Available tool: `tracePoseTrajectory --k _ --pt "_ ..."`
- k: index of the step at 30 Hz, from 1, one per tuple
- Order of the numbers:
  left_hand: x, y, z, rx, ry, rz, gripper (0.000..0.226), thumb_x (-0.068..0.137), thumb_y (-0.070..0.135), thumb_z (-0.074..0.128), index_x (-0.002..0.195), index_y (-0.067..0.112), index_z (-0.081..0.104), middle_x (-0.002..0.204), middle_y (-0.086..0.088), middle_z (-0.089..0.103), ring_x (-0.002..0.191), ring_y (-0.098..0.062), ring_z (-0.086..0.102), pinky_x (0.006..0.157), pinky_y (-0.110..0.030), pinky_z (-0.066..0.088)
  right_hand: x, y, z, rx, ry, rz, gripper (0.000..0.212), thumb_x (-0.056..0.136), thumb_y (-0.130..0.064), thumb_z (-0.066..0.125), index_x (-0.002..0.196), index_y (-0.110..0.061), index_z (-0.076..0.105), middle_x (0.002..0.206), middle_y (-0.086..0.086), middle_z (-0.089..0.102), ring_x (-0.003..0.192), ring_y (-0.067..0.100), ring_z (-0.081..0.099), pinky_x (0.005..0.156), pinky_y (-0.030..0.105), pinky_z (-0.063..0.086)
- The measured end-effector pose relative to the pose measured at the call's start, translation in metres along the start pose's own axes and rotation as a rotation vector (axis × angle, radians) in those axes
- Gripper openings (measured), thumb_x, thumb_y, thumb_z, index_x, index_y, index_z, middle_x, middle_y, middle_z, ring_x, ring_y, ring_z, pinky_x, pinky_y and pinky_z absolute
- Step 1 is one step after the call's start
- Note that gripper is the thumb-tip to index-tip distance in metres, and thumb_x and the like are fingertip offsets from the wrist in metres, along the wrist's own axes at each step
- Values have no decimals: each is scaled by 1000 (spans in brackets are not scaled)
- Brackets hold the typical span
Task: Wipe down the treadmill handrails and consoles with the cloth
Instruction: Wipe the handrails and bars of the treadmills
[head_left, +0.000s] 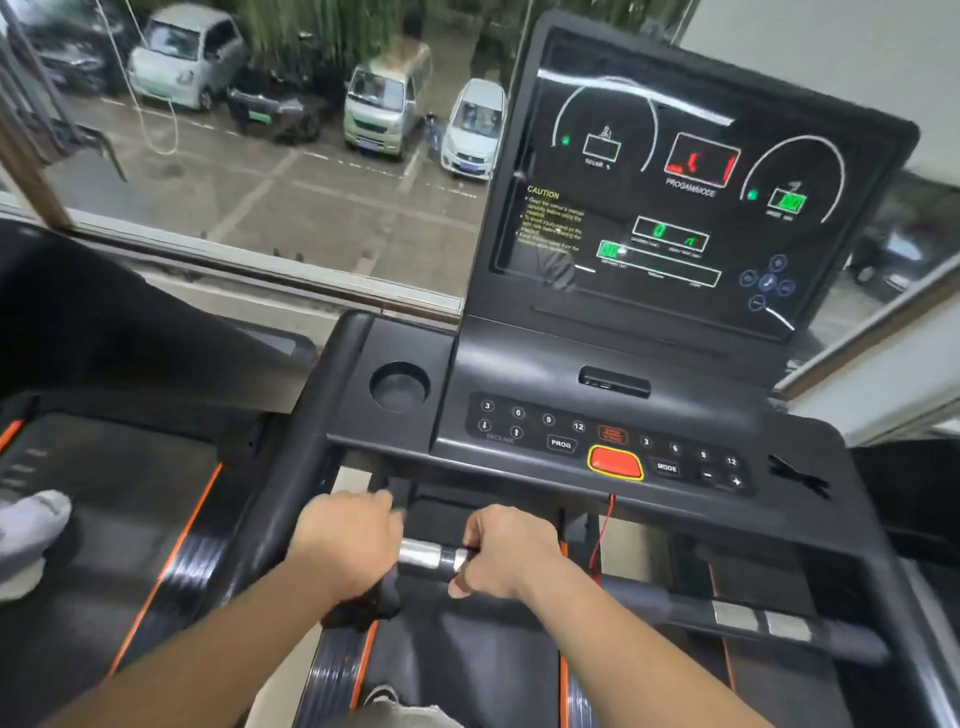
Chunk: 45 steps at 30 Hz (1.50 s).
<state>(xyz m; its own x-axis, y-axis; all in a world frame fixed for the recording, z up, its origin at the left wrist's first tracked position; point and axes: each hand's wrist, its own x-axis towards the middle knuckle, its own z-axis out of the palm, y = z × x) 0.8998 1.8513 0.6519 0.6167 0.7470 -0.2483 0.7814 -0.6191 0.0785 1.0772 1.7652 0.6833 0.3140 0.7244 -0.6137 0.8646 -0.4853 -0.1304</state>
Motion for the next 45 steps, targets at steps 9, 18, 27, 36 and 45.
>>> tracePoseTrajectory --k 9,18,27,36,45 --pt "-33 8 25 -116 137 60 25 87 29 46 103 22 64 103 0 64 97 -27 57 83 -41 44 -3 3 10 -40 83 -23 42 68 -57 77 98 -32 63 104 -13 71 105 16 67 86 29 50" --pt "-2 9 17 62 187 42 41 104 29 29 96 21 69 89 -3 64 82 -33 60 76 -44 48 -23 46 31 62 200 -198 65 90 -57 67 146 -31 50 137 -9 57 135 17 48 106 36 46" --pt "-16 99 43 -148 275 181 4 87 26 63 89 23 61 83 -2 59 76 -30 59 72 -47 43 -22 114 19 -2 168 -55 29 75 -49 78 95 -32 66 96 -15 59 104 15 65 74 25 45" --pt "37 140 29 87 -130 334 36 104 31 31 123 16 58 116 -10 63 104 -37 64 83 -49 53 -22 138 21 142 208 -92 34 67 -52 80 89 -29 68 91 -14 68 94 14 63 77 32 52" --pt "-47 157 49 -127 131 277 69 93 58 47 146 13 50 147 -9 52 136 -31 46 117 -50 33 -23 144 24 8 227 -215 22 82 -45 63 99 -31 63 97 -11 60 107 17 62 80 33 54"
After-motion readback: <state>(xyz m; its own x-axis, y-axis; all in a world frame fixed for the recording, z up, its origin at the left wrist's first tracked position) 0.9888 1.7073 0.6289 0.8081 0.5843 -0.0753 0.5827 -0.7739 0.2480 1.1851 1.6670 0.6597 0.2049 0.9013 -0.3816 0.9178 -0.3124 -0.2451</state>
